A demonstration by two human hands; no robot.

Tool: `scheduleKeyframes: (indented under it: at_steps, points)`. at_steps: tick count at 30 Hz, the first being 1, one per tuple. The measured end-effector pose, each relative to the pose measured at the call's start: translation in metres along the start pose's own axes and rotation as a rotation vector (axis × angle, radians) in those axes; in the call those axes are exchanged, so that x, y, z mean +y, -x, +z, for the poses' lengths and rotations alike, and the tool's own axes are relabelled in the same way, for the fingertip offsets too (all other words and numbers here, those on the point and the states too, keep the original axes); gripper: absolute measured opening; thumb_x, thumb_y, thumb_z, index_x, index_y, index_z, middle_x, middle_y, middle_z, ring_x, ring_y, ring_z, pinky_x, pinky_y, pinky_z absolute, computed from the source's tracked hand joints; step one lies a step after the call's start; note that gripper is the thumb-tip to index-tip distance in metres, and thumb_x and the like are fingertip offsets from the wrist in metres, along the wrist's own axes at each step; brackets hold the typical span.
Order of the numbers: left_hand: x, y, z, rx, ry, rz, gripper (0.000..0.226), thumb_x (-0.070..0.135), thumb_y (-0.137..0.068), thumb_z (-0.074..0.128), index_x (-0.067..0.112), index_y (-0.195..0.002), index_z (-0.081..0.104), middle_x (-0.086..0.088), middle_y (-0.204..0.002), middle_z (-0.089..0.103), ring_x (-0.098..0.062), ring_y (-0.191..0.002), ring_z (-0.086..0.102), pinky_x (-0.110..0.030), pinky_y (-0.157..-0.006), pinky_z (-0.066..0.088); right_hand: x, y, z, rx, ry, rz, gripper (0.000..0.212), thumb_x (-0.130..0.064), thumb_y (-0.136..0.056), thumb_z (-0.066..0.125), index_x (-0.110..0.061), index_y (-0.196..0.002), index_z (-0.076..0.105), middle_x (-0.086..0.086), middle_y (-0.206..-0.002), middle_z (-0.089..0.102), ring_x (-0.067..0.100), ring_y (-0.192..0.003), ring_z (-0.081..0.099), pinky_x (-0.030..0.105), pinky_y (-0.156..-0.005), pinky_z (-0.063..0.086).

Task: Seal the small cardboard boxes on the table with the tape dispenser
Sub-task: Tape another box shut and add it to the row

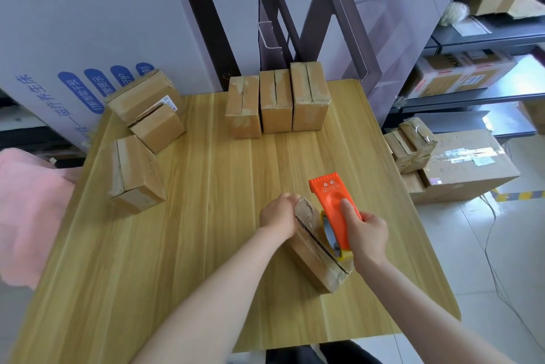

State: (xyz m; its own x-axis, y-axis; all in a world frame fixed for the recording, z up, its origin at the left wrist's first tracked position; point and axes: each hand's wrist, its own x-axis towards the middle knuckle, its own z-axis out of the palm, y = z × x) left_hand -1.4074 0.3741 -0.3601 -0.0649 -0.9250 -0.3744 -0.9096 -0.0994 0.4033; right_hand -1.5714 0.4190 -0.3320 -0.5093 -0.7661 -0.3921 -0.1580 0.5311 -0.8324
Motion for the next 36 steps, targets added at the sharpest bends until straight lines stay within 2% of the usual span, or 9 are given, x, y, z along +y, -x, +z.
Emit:
scheduleKeyframes:
  at_steps: [5,7,10,13,17,21,26,31,36]
  points:
    - [0.009,-0.026,-0.016,-0.307,-0.285,-0.015,0.061,0.012,-0.087,0.05,0.045,-0.135,0.033,-0.001,-0.154,0.025,-0.03,-0.106,0.06,-0.027,-0.061,0.045,0.001,0.0,0.001,-0.002,-0.017,0.004,0.052,-0.052,-0.078,0.068,-0.008,-0.053,0.059,-0.005,-0.036,0.051,0.005,-0.032,0.046,0.022,-0.036,0.035]
    - [0.013,-0.035,-0.02,-0.391,-0.33,-0.015,0.066,0.01,-0.087,0.044,0.046,-0.14,0.027,-0.004,-0.157,0.017,-0.032,-0.11,0.059,-0.027,-0.06,0.045,0.002,0.001,0.001,0.001,-0.019,0.004,0.051,-0.053,-0.078,0.068,-0.008,-0.054,0.06,-0.005,-0.037,0.052,0.004,-0.031,0.046,0.021,-0.034,0.034]
    - [0.019,-0.041,-0.023,-0.46,-0.396,0.039,0.068,0.01,-0.088,0.044,0.045,-0.143,0.025,-0.006,-0.153,0.022,-0.032,-0.11,0.057,-0.028,-0.054,0.041,0.002,0.002,0.0,-0.006,-0.032,0.0,0.05,-0.052,-0.078,0.068,-0.012,-0.051,0.058,-0.005,-0.037,0.054,0.004,-0.031,0.047,0.021,-0.035,0.035]
    - [0.021,-0.04,-0.023,-0.457,-0.459,0.139,0.055,0.02,-0.095,0.043,0.043,-0.143,0.029,-0.006,-0.145,0.033,-0.032,-0.112,0.056,-0.031,-0.061,0.043,0.001,0.002,0.001,-0.002,-0.024,0.005,0.05,-0.052,-0.078,0.068,-0.011,-0.051,0.059,-0.004,-0.038,0.054,0.004,-0.031,0.047,0.024,-0.04,0.037]
    - [0.015,-0.036,-0.019,-0.39,-0.418,0.134,0.061,0.017,-0.092,0.046,0.042,-0.144,0.027,-0.004,-0.145,0.034,-0.031,-0.115,0.055,-0.032,-0.069,0.046,-0.002,0.002,0.001,-0.014,-0.015,-0.009,0.049,-0.052,-0.078,0.068,-0.013,-0.05,0.06,-0.004,-0.039,0.056,0.003,-0.031,0.049,0.024,-0.039,0.038]
    - [0.001,-0.013,-0.014,-0.094,-0.036,-0.15,0.097,0.013,-0.079,0.074,0.044,-0.149,0.014,0.001,-0.156,0.027,-0.024,-0.136,0.039,-0.034,-0.089,0.046,-0.004,0.003,-0.001,-0.028,-0.019,-0.014,0.05,-0.052,-0.079,0.068,-0.014,-0.048,0.058,-0.005,-0.036,0.054,0.003,-0.03,0.048,0.02,-0.035,0.036]
    - [-0.022,0.036,0.019,0.48,0.238,-0.155,0.055,0.046,-0.079,0.072,0.027,-0.127,0.054,0.01,-0.119,0.055,-0.011,-0.109,0.053,-0.03,-0.077,0.05,-0.005,-0.001,-0.005,-0.035,-0.025,0.015,0.051,-0.053,-0.079,0.067,-0.011,-0.052,0.058,-0.007,-0.034,0.049,0.003,-0.028,0.043,0.016,-0.031,0.031]
    - [-0.019,0.05,0.035,0.484,0.654,-0.372,0.027,0.035,-0.087,0.068,0.018,-0.108,0.073,0.003,-0.105,0.072,-0.016,-0.1,0.065,-0.029,-0.084,0.05,-0.005,0.001,-0.004,-0.036,-0.02,0.014,0.052,-0.054,-0.078,0.068,-0.013,-0.05,0.052,-0.009,-0.032,0.045,0.003,-0.028,0.042,0.013,-0.029,0.026]
    - [-0.024,0.05,0.036,0.342,0.534,-0.326,0.036,0.038,-0.098,0.049,0.019,-0.126,0.063,0.001,-0.123,0.066,-0.018,-0.115,0.06,-0.029,-0.093,0.047,-0.005,0.005,0.001,-0.045,0.006,-0.009,0.053,-0.056,-0.078,0.067,-0.015,-0.048,0.053,-0.008,-0.033,0.047,0.003,-0.027,0.041,0.021,-0.035,0.032]
